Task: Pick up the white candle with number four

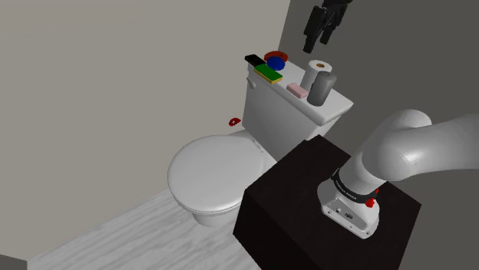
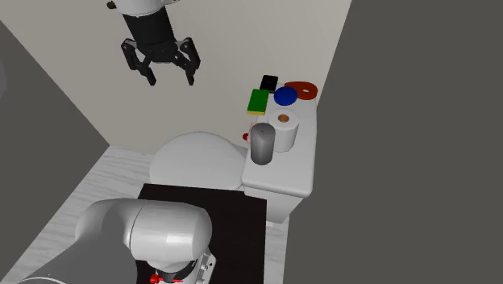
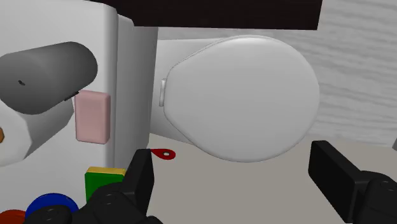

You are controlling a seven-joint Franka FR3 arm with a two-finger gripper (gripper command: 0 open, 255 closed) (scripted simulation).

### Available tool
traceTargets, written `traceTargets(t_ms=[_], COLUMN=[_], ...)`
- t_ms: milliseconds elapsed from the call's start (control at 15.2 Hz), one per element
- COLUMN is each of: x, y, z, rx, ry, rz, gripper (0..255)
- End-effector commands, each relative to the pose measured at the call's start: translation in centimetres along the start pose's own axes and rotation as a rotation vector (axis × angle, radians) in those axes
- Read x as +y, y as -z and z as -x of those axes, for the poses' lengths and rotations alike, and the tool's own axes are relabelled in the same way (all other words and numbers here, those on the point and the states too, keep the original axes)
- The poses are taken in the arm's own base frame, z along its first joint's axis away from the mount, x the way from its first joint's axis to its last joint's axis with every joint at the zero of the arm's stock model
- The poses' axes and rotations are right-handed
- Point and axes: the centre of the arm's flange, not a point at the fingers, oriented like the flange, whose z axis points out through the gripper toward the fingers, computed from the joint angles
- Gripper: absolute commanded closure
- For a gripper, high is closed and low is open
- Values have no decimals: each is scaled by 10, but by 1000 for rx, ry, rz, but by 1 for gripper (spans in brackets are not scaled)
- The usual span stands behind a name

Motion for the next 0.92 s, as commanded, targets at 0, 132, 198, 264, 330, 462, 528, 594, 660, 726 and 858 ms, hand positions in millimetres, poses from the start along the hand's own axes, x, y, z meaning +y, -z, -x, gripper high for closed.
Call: traceTargets(t_ms=[0, 132, 198, 264, 330, 462, 528, 594, 660, 726, 858], x=[0, 20, 30, 40, 50, 70, 80, 90, 100, 109, 128], y=[0, -16, -25, -33, -41, -57, -66, -74, -82, -90, -107], z=[0, 0, 0, 1, 2, 6, 8, 10, 13, 16, 23], rx=[0, 19, 28, 38, 47, 66, 76, 85, 95, 104, 123], ry=[0, -83, -124, -166, -207, -290, -331, -373, -414, -456, -539], rz=[0, 1, 2, 2, 3, 4, 5, 5, 6, 6, 8], gripper=[0, 0, 0, 0, 0, 0, 0, 0, 0, 0, 0])
